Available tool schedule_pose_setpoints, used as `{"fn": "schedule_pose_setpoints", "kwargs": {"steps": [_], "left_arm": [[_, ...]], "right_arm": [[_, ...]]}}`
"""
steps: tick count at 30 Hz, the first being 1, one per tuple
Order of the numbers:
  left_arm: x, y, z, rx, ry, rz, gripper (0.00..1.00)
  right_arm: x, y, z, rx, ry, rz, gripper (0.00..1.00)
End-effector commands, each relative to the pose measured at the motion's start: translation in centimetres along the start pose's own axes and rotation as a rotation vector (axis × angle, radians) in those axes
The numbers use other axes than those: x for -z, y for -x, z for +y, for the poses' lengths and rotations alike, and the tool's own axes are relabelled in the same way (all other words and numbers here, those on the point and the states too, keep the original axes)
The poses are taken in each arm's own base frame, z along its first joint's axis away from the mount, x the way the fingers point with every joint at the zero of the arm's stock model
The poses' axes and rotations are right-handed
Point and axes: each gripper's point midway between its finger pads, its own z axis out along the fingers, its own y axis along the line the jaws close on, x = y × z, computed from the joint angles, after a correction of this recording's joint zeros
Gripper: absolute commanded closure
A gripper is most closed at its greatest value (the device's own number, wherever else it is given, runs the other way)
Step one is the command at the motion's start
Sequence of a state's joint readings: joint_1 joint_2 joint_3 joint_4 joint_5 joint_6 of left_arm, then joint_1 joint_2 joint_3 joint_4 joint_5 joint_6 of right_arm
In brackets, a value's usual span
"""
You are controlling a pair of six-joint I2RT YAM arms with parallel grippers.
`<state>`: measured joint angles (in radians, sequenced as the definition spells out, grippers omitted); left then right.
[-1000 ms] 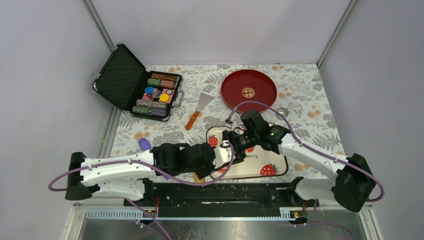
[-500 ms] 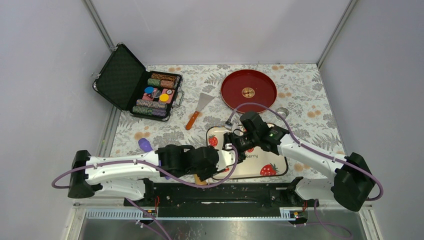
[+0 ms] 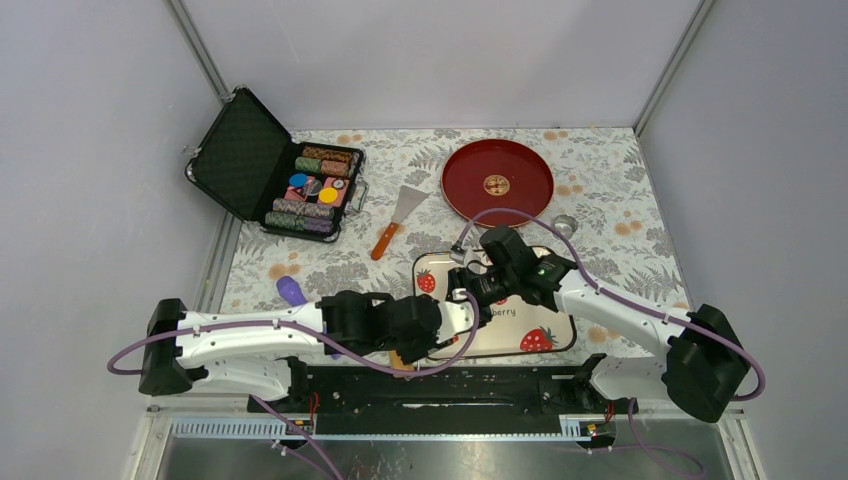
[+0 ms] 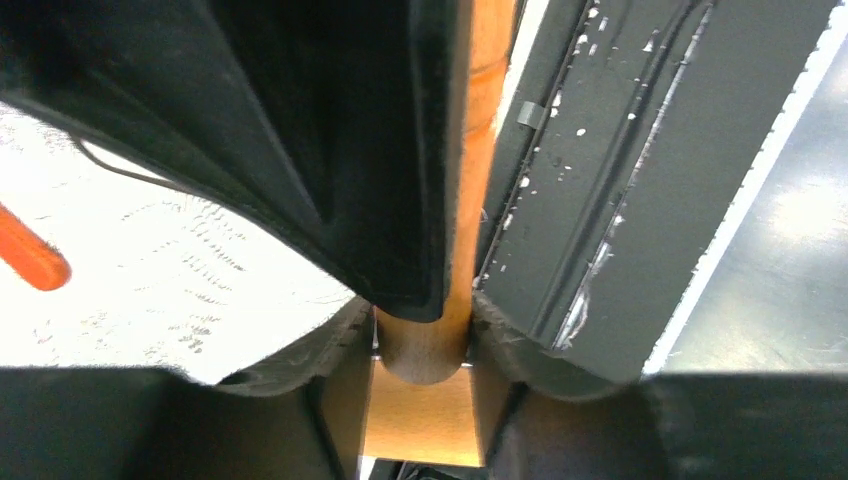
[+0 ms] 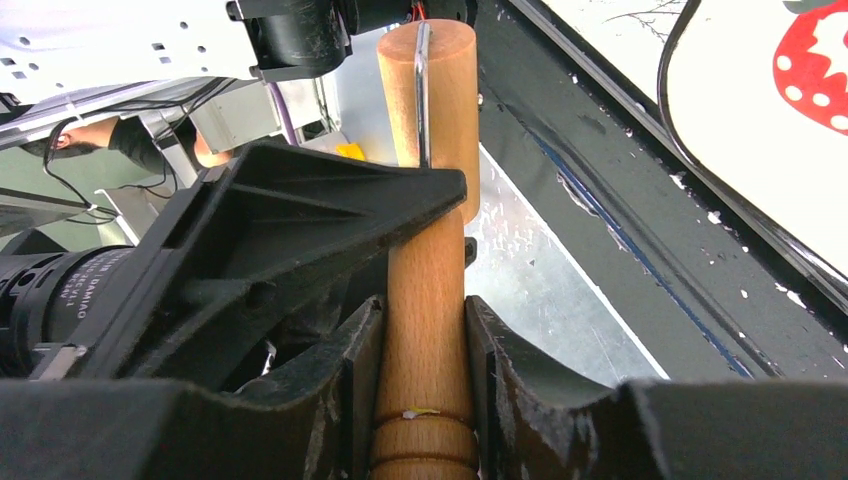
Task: Roll out the dumpling wrappers from the dough
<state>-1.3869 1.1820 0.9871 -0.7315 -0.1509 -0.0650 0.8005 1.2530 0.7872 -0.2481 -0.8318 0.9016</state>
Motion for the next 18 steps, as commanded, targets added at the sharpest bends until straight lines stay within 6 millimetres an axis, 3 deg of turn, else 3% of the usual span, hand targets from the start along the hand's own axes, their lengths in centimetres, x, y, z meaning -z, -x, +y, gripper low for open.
{"fn": "schedule_pose_setpoints", "kwargs": {"steps": [1, 2, 3, 4, 8, 14, 18], "left_arm": [[0.9, 3.8, 1.7, 0.081, 0.109, -0.135, 0.52], [1.0, 3.9, 2.1, 0.098, 0.134, -0.135, 0.41], [1.1, 3.9, 2.5, 0.115, 0.156, -0.137, 0.14], [1.2, 4.1, 2.8, 0.136, 0.173, -0.144, 0.02], [2.1, 5.6, 3.0, 0.204, 0.179, -0.225, 0.01], [4.2, 9.6, 2.7, 0.408, 0.031, -0.441, 0.01], [6.1, 11.3, 4.6, 0.626, -0.075, -0.573, 0.01]], "right_arm": [[0.0, -1.0, 0.4, 0.035, 0.025, 0.031, 1.00], [0.0, -0.9, 0.4, 0.039, 0.024, 0.027, 1.00], [0.0, -0.9, 0.5, 0.044, 0.023, 0.021, 1.00], [0.1, -0.8, 0.4, 0.048, 0.019, 0.013, 1.00], [0.1, -0.4, 0.1, 0.057, -0.001, -0.026, 1.00], [0.5, 0.6, -1.0, 0.070, -0.070, -0.116, 1.00], [1.6, 1.4, -1.8, 0.093, -0.143, -0.205, 1.00]]}}
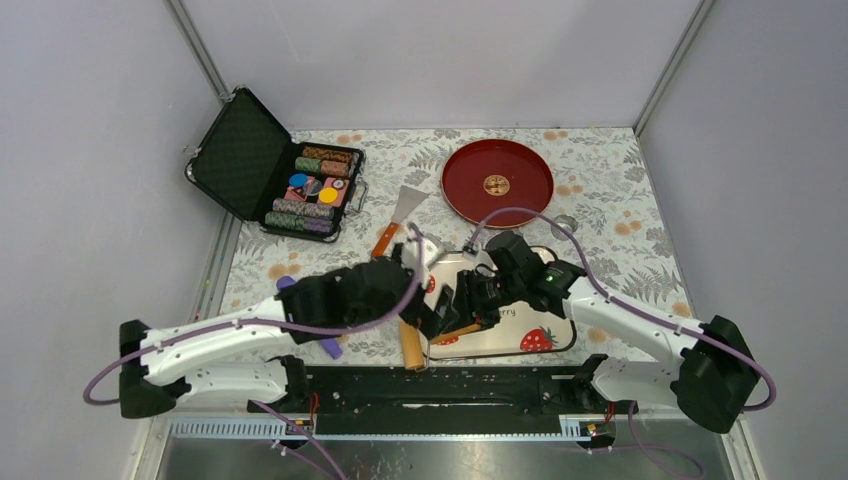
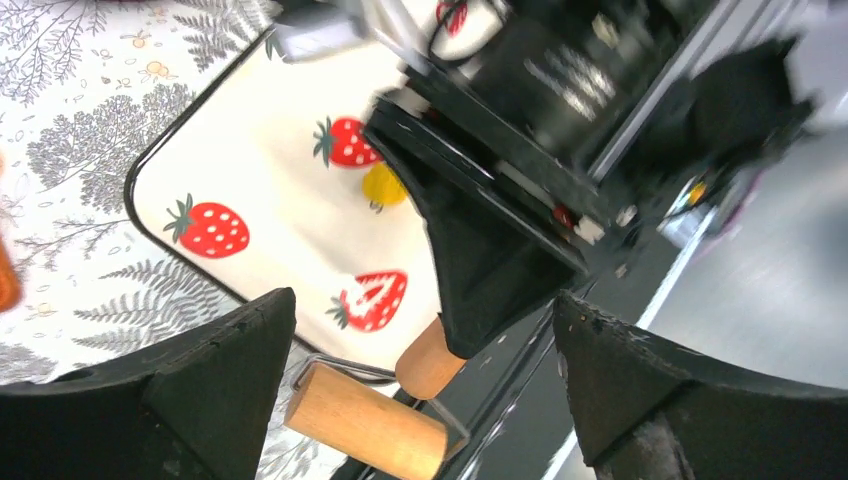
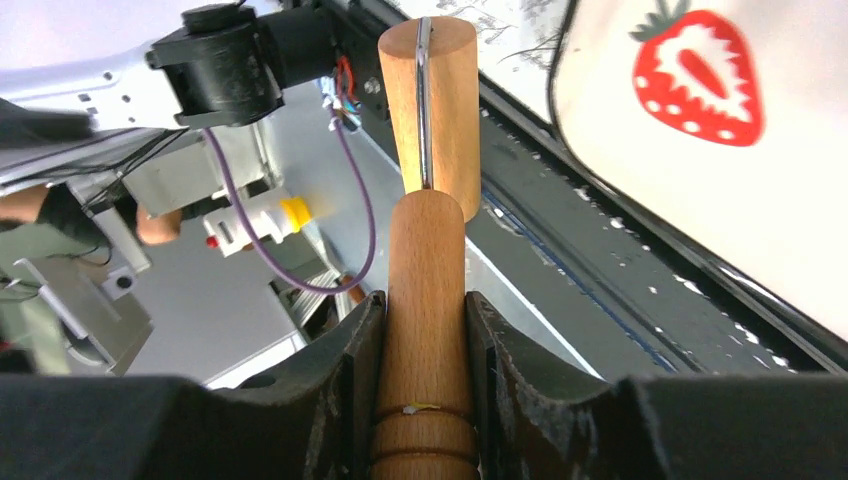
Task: Roll out the dumpling wrappers from the dough
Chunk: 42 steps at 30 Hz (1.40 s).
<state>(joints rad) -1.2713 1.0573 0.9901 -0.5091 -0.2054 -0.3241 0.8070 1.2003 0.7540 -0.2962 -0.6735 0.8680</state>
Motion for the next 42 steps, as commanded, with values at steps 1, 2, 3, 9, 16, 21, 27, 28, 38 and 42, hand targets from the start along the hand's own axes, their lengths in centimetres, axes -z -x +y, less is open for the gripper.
{"fn": "schedule_pose_setpoints", "kwargs": {"steps": [1, 2, 3, 9, 16, 21, 27, 28, 38, 42], "left_arm": [[1.7, 5.6, 0.2, 0.329, -0.153, -0.218, 0.01], [1.9, 6.0, 0.9, 0.390, -0.174, -0.236, 0.01], [2.2, 6.3, 1.7, 0.461, -0.188, -0.256, 0.01], [1.3, 3.6, 6.4, 0.743, -0.225, -0.159, 0.01], [-2.6, -4.1, 9.2, 0.900, -0.134, 0.114, 0.08], [-4.9, -9.1, 10.4, 0.966, -0.038, 0.282, 0.17], [-7.0, -12.3, 10.9, 1.001, -0.031, 0.344, 0.31], [-7.4, -12.6, 10.8, 1.006, -0.039, 0.352, 0.33], [-9.8, -14.5, 11.1, 1.029, -0.062, 0.417, 0.53], [-10.3, -15.5, 11.7, 1.050, -0.014, 0.458, 0.61]], "right_arm": [[1.9, 1.1, 0.2, 0.070, -0.053, -0.123, 1.00], [2.4, 1.5, 0.0, 0.074, -0.070, -0.153, 1.00], [3.0, 2.0, -0.3, 0.076, -0.090, -0.192, 1.00], [7.3, 2.8, -0.7, 0.124, -0.168, -0.300, 1.00], [12.6, 3.0, -1.1, 0.128, -0.294, -0.438, 1.00], [14.2, 2.3, -0.7, 0.123, -0.317, -0.457, 1.00], [14.6, 1.9, -0.3, 0.111, -0.314, -0.453, 1.00], [14.6, 1.9, -0.3, 0.109, -0.312, -0.452, 1.00], [14.5, 1.8, 0.1, 0.102, -0.300, -0.438, 1.00], [14.5, 1.8, 0.2, 0.101, -0.297, -0.435, 1.00]]}}
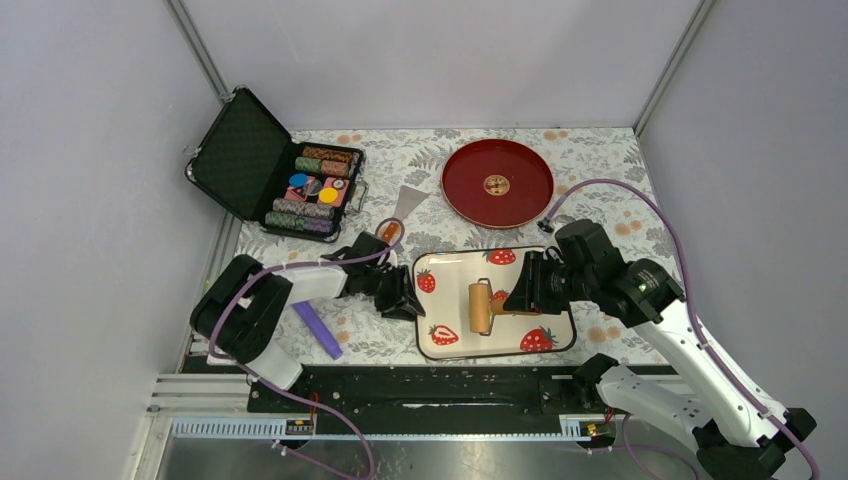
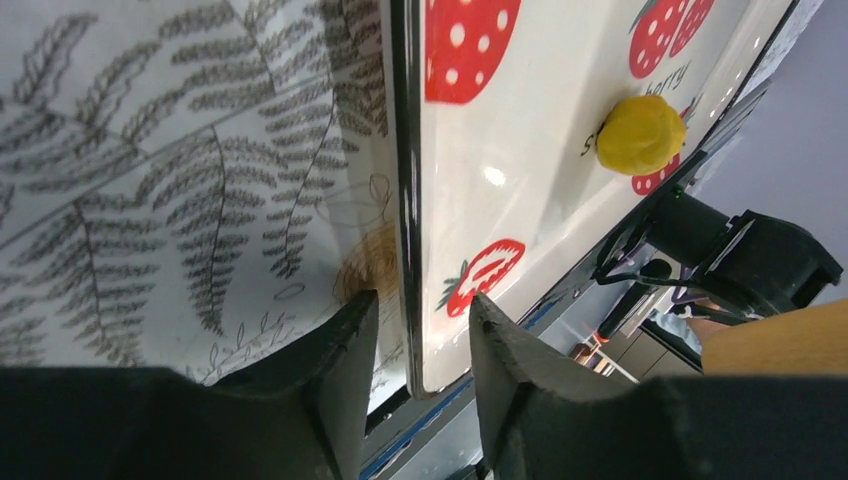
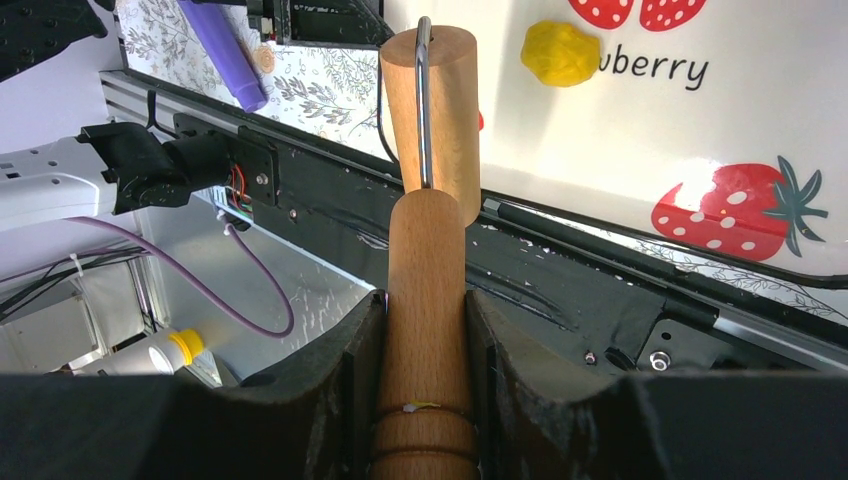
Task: Roll out the dumpling wrappers from the dough
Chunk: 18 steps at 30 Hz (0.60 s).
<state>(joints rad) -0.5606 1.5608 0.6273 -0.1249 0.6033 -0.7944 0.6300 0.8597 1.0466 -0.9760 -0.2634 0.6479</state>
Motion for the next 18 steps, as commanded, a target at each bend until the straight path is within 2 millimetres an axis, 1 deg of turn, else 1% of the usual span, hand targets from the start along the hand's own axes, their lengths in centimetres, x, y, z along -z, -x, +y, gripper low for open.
{"fn": "schedule_pose_setpoints", "kwargs": {"steps": [1, 5, 7, 9, 11, 14, 18], "left_arm": [[-0.9, 1.3, 1.0, 0.007, 0.054, -0.023, 0.63], [-1.3, 1.4, 1.7, 0.036, 0.082, -0.014, 0.73], [-1.3, 1.4, 1.8, 0.044, 0.088, -0.019, 0.81], [-1.2, 1.3, 1.8, 0.047, 0.087, -0.021, 0.93], [-1.0, 1.1, 1.8, 0.048, 0.085, -0.027, 1.00], [-0.8, 0.7, 2.0, 0.050, 0.084, -0.038, 1.00], [-0.3, 0.4, 2.4, 0.062, 0.070, -0.089, 1.00]], "right_arm": [[1.1, 1.2, 1.6, 0.011, 0.053, -0.047, 1.00], [0.9, 1.1, 1.5, 0.007, 0.049, -0.034, 1.00], [0.8, 1.0, 1.4, 0.009, 0.044, -0.027, 1.00], [0.7, 0.8, 1.1, 0.012, 0.031, -0.017, 1.00], [0.5, 0.8, 0.8, 0.019, 0.016, -0.010, 1.00], [0.3, 0.8, 0.6, 0.038, 0.003, 0.007, 1.00], [-0.3, 1.2, 0.7, 0.071, -0.011, 0.029, 1.00]]}}
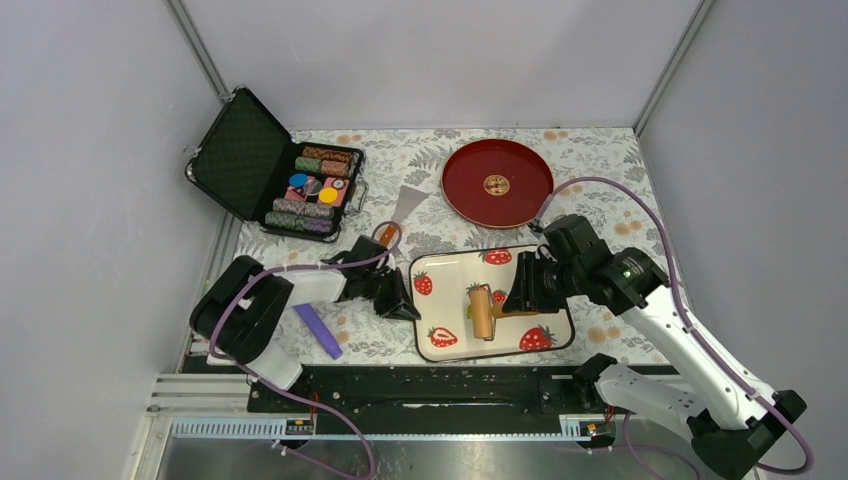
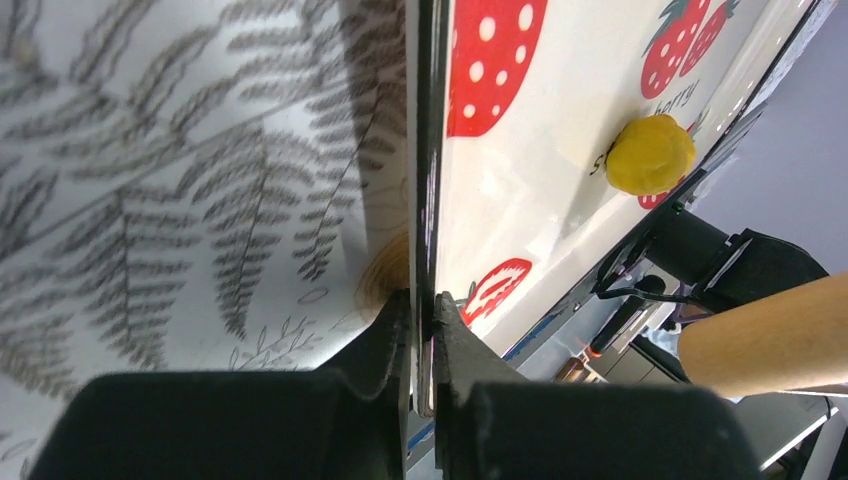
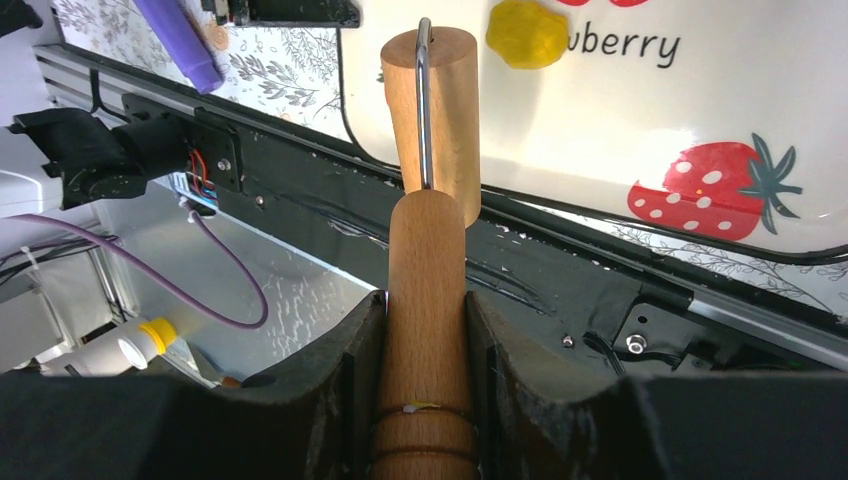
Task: Roll out the dumpling wrappers from the dough
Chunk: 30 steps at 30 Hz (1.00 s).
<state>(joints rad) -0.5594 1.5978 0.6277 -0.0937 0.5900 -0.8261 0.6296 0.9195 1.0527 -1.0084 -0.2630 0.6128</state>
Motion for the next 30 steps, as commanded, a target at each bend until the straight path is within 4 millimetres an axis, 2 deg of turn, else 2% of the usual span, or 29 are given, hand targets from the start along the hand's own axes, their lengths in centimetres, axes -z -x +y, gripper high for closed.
{"fn": "schedule_pose_setpoints", "kwargs": {"steps": [1, 8, 15, 22, 30], "left_arm": [[0.5, 0.0, 2.0, 0.033, 0.053, -0.098, 1.00], [1.6, 0.3, 2.4, 0.044, 0.034, -0.186, 1.00], [1.6, 0.6, 2.5, 0.044, -0.003, -0.202, 1.00], [1.7, 0.6, 2.7, 0.044, -0.010, -0.219, 1.00], [1.6, 0.6, 2.8, 0.053, -0.014, -0.231, 1.00]], "right_arm": [[0.6, 1.8, 1.6, 0.063, 0.039, -0.027, 1.00], [-0.5, 3.4, 3.2, 0.100, 0.047, 0.036, 1.00], [-0.7, 5.3, 4.5, 0.130, 0.012, 0.101, 1.00], [-0.6, 6.3, 4.6, 0.106, -0.070, 0.167, 1.00], [-1.5, 5.8, 3.6, 0.083, -0.164, 0.303, 1.00]]}}
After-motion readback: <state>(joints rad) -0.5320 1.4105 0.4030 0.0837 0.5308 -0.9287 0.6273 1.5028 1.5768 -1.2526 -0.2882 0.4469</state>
